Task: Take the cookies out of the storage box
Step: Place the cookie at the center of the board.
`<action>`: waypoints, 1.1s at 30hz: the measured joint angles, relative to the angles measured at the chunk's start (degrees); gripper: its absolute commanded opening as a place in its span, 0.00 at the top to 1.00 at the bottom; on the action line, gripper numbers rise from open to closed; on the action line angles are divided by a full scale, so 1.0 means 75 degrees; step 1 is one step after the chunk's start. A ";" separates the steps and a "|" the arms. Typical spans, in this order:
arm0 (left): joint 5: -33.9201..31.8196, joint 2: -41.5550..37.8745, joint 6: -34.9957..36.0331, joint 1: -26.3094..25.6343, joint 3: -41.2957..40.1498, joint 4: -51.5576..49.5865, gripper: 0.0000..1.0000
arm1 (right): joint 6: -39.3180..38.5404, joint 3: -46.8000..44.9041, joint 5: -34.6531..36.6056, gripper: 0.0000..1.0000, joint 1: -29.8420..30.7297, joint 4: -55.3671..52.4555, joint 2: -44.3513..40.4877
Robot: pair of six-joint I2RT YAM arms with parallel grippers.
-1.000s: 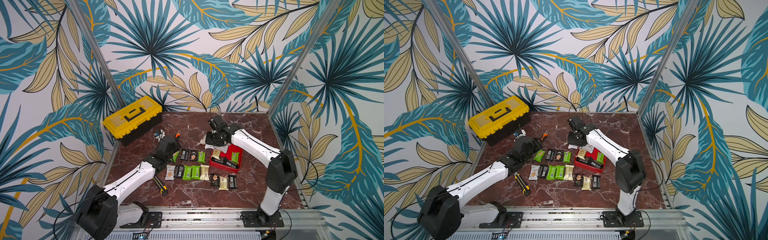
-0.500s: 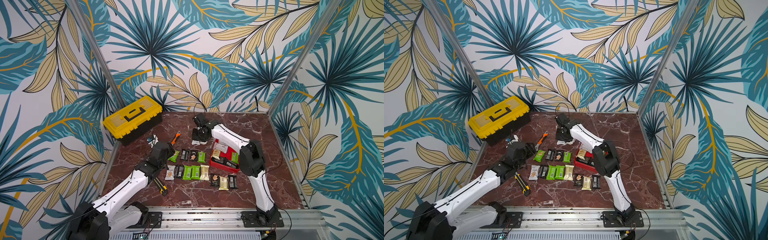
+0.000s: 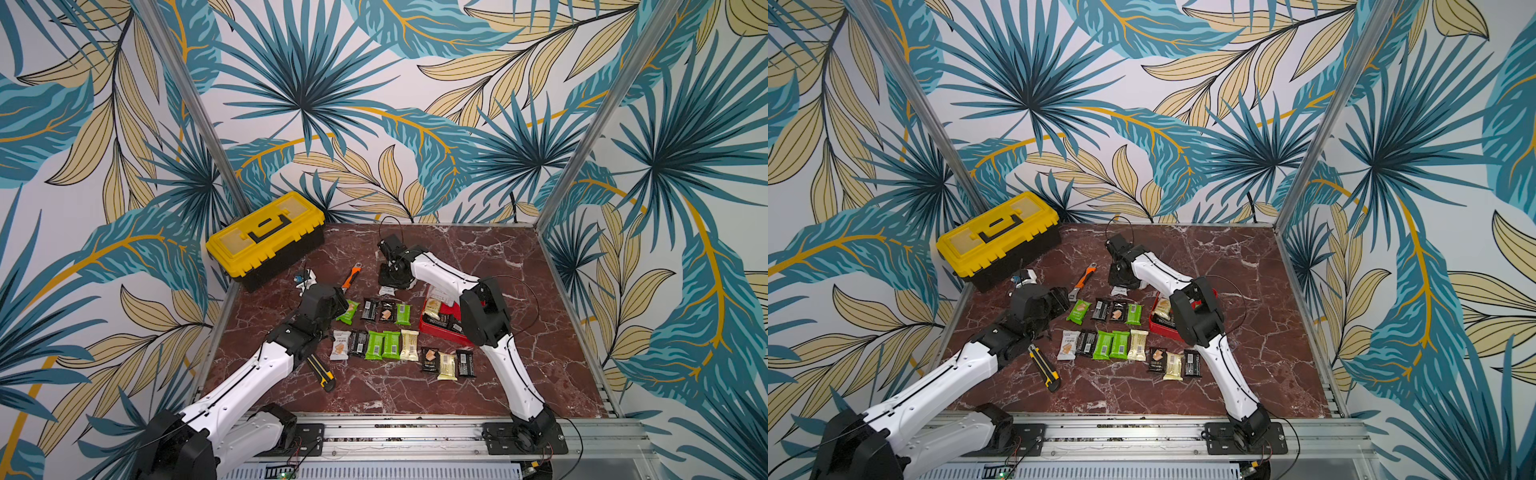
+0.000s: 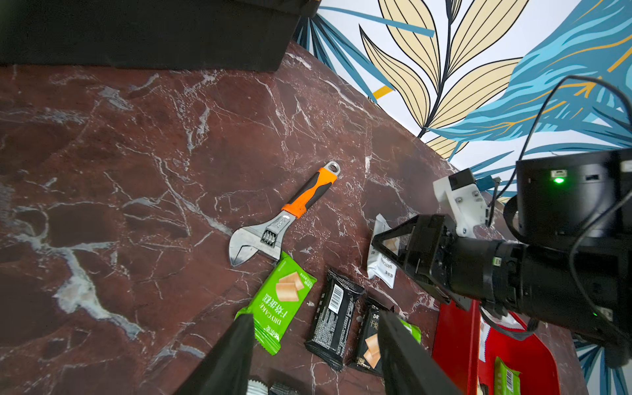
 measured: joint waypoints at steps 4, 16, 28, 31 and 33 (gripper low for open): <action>0.0204 0.0096 0.0134 0.0000 0.0006 -0.0052 0.36 | 0.0003 0.0035 -0.0006 0.41 0.0035 0.0003 0.0009; 0.0997 0.0886 0.0991 -0.0469 0.1003 -0.0364 0.32 | -0.0087 -0.1731 0.0318 0.41 -0.0102 0.0131 -0.2876; 0.1413 0.2987 0.2923 -0.2591 0.3159 -0.0659 0.31 | -0.0079 -0.6114 0.0979 0.42 -0.1381 0.0335 -0.6930; 0.1690 0.3654 0.3363 -0.2940 0.3838 -0.0915 0.30 | -0.0058 -0.6965 0.1107 0.42 -0.1827 0.0254 -0.7734; 0.1874 0.4103 0.3596 -0.3107 0.4287 -0.1131 0.30 | -0.0050 -0.7385 0.1192 0.42 -0.2090 0.0204 -0.8323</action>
